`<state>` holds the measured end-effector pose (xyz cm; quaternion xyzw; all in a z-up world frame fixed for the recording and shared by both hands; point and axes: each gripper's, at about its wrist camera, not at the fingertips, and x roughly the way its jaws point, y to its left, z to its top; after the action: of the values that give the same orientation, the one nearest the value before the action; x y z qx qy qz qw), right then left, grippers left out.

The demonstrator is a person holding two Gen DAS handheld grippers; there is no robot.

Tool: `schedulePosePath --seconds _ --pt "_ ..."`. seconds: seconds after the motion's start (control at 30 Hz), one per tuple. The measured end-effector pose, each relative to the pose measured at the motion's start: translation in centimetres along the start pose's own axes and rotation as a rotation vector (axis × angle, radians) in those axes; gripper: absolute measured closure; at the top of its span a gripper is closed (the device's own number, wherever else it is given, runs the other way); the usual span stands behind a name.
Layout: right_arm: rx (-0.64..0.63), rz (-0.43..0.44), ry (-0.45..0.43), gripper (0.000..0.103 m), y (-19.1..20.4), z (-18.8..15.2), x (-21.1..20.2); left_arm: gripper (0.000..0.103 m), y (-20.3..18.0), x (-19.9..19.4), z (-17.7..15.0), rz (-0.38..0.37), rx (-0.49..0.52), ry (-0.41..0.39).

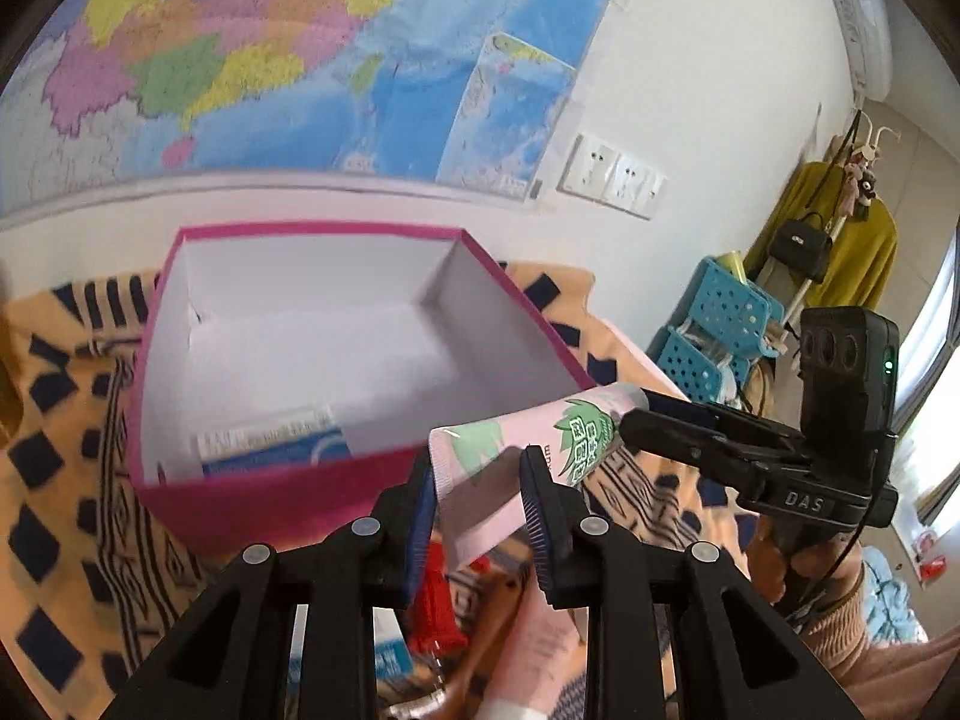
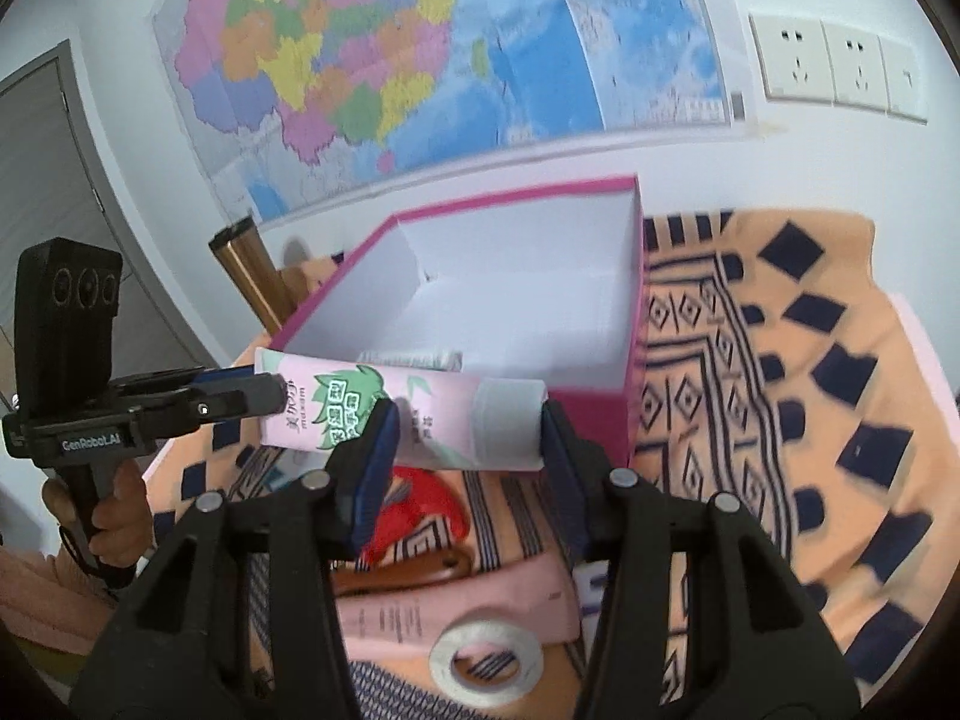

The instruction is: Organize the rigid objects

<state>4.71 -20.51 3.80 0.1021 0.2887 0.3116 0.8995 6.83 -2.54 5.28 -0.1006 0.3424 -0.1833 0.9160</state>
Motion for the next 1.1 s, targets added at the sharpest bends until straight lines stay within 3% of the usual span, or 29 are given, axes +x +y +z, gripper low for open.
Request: schedulePosePath --seconds 0.33,0.77,1.1 --pt "0.012 -0.04 0.006 0.052 -1.8 3.0 2.3 0.075 1.2 2.8 2.7 0.008 -0.015 0.004" --pt "-0.005 -0.137 0.093 0.051 -2.9 3.4 6.0 0.07 4.4 7.6 3.0 -0.013 -0.098 0.103" --pt "-0.022 -0.199 0.077 0.05 -2.4 3.4 6.0 0.071 5.5 9.9 2.9 0.004 -0.119 0.168"
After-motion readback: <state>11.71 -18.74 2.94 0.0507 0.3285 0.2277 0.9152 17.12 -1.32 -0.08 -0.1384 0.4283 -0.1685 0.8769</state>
